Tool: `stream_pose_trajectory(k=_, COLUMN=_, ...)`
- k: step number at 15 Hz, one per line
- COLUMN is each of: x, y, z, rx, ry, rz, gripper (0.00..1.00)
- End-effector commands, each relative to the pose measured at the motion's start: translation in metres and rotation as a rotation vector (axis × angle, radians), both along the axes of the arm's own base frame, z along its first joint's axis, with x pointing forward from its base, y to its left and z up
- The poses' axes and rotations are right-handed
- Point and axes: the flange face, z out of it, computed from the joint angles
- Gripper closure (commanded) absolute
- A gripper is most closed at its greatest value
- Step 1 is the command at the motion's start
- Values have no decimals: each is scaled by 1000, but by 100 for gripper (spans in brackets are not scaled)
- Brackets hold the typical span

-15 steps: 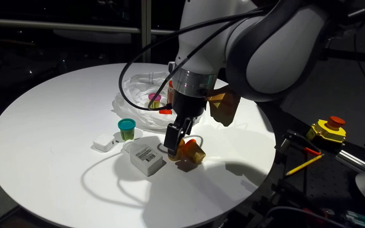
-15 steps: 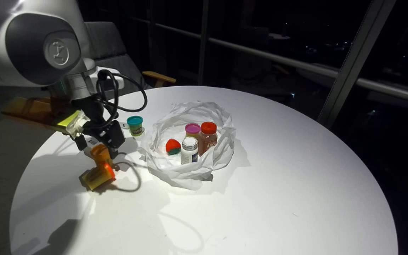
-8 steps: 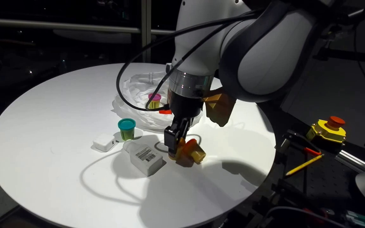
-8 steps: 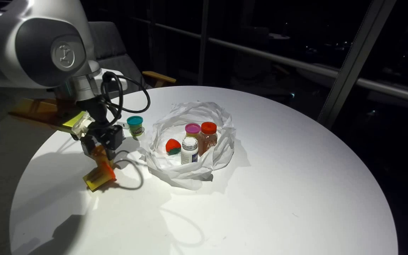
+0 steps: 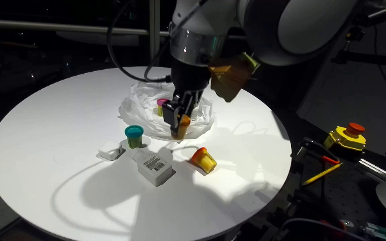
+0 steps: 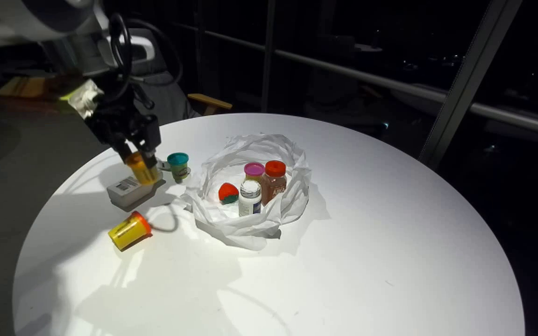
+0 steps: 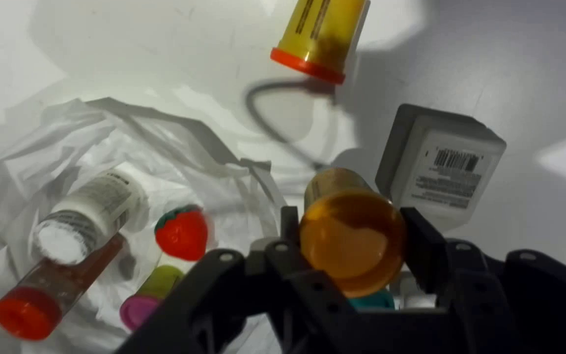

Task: Pick up all the objects from the table and put them on the plastic

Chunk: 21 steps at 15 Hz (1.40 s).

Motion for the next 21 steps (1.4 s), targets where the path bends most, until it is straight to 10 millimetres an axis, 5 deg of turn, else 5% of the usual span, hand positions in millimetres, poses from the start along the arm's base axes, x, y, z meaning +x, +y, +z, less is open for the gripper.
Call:
stream_pose_trajectory(k=1, x=32, y=7, z=70, rx=-76, ry=-115, rz=-80, gripper=72)
stream_pose_trajectory(k=5, x=86, y=-7, z=73, rx=-79, ry=-120, rz=-162, gripper=72)
stream_pose_trajectory(k=10, x=132, y=-37, z=21, rx=-57, ry=-76, rz=-247, gripper=72)
stream_pose_trajectory(k=14, x=149, y=-39, z=-21, rx=-34, ry=-36, rz=-294, gripper=72)
stream_pose_trajectory(k=21, x=159, y=-44, z=-57, rx=-17, ry=-112, rz=-358, gripper=72)
